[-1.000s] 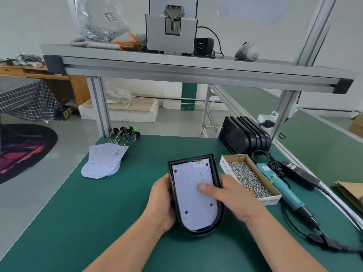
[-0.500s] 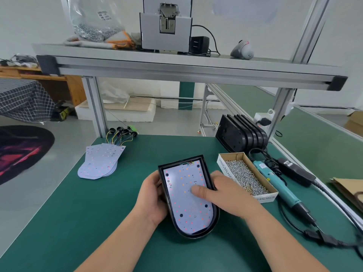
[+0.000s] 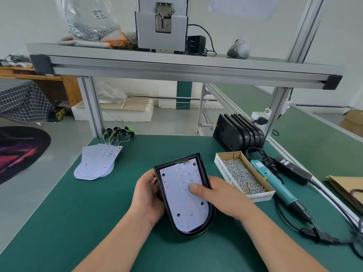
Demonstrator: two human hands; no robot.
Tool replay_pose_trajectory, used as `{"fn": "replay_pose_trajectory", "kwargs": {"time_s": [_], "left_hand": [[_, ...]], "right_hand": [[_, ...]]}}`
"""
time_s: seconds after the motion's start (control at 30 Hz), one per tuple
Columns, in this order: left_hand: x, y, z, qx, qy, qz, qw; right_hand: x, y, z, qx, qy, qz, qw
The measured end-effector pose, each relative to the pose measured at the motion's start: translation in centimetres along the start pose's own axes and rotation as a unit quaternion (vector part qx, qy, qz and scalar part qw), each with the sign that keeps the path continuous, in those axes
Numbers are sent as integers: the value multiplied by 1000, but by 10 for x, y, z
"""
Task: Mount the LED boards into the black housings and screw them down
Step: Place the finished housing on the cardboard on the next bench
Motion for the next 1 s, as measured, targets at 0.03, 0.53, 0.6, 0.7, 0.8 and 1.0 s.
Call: {"fn": "replay_pose_trajectory", "kwargs": {"time_s": [0.03,0.53,0.6,0.7,0.8,1.0], "left_hand": [[0,0,1,0,10,-2,1000],[-3,-14,-9,56,-29,-55,997],[-1,-14,-9,56,-46,-57,996],[-2,-14,-12,65,-91,-68,991],[-3,-13,-16,84,-139,-84,983],[-2,-17,-15,110,-176,-106,972]], "right_hand": [[0,0,0,-1,-5,1,1000],[-13,29,74,-201,-180,14,963],[-12,41,93,-247,-212,26,945],[-12,63,121,-305,-239,26,921],[-16,90,151,-352,-241,29,904],[-35,165,218,-458,-216,22,862]]}}
Point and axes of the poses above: each hand's wrist, its own y-axis away from the middle knuckle, its own z-axis out of the back of the hand, x = y × z, the point moved 10 cm from there along -y, towards the middle knuckle, and after that the axes turned 11 degrees about x, right-handed, at the moved point
